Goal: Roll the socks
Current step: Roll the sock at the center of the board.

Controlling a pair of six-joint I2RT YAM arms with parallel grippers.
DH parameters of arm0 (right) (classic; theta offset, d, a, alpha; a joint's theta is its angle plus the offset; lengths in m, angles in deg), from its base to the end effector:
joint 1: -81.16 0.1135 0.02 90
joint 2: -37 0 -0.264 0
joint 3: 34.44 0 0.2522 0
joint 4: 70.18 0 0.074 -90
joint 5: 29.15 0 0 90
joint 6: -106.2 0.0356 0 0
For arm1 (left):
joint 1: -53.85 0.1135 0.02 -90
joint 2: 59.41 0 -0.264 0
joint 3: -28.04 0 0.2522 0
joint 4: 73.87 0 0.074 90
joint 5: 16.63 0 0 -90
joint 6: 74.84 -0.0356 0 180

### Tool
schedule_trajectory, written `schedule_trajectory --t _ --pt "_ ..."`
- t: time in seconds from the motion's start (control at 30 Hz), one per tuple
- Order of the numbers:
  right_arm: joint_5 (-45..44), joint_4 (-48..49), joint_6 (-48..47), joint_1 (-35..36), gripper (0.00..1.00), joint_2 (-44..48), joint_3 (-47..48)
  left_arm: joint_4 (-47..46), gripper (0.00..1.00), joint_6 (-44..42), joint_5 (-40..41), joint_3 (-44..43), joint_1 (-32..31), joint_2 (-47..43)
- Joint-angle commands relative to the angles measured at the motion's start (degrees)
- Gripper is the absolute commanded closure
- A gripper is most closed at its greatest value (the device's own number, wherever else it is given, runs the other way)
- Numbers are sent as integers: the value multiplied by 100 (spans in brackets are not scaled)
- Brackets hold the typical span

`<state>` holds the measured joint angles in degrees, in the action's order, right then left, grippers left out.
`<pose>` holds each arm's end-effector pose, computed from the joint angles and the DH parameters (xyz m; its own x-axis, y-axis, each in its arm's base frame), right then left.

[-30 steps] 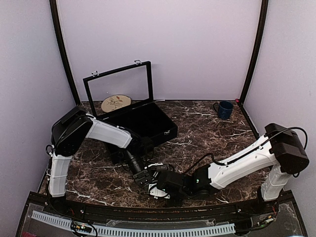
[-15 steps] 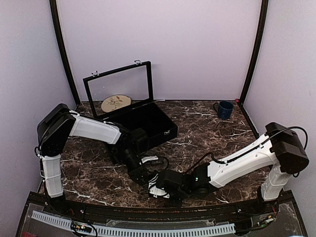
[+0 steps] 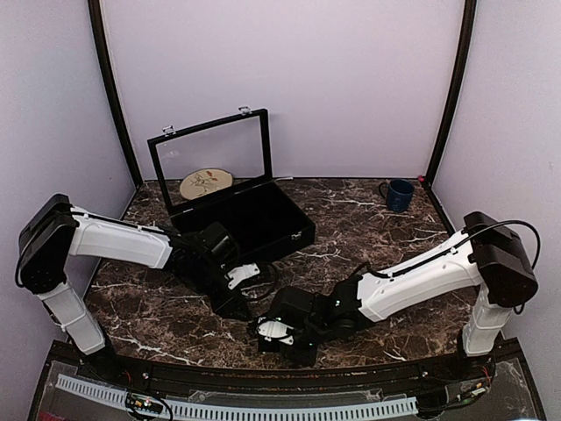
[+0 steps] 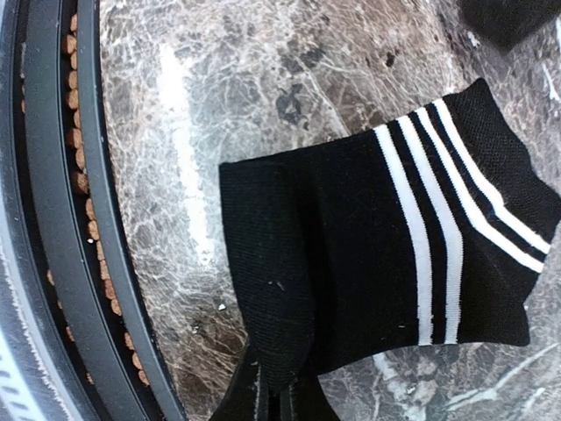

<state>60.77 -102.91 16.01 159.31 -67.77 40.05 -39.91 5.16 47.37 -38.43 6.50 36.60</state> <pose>0.0729 0.3473 0.1439 -0.1797 -0.8728 -0.4538 -0.9792 0.2031 -0.0027 0.2015 -0.2418 0.1568 -0.4593 0.7290 -0.5075 0.8868 0.3437 -0.3089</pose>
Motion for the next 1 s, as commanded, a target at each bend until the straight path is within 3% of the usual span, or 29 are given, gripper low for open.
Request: schedule_trajectory --t 0.0,0.27,0.6,0.97 --pt "639 -312 212 -219 100 -174 62 -865 63 448 916 504 29 -659" --pt "1198 -683 119 -324 100 -423 437 -1808 63 870 1640 1546 -108 -1668" --pt "2264 -1294 100 -556 100 -903 1103 -2613 62 535 2466 2143 -1230 -2320" --pt "2757 -1329 233 -797 100 -1005 1091 -2644 62 669 3640 2704 -1558 -3356"
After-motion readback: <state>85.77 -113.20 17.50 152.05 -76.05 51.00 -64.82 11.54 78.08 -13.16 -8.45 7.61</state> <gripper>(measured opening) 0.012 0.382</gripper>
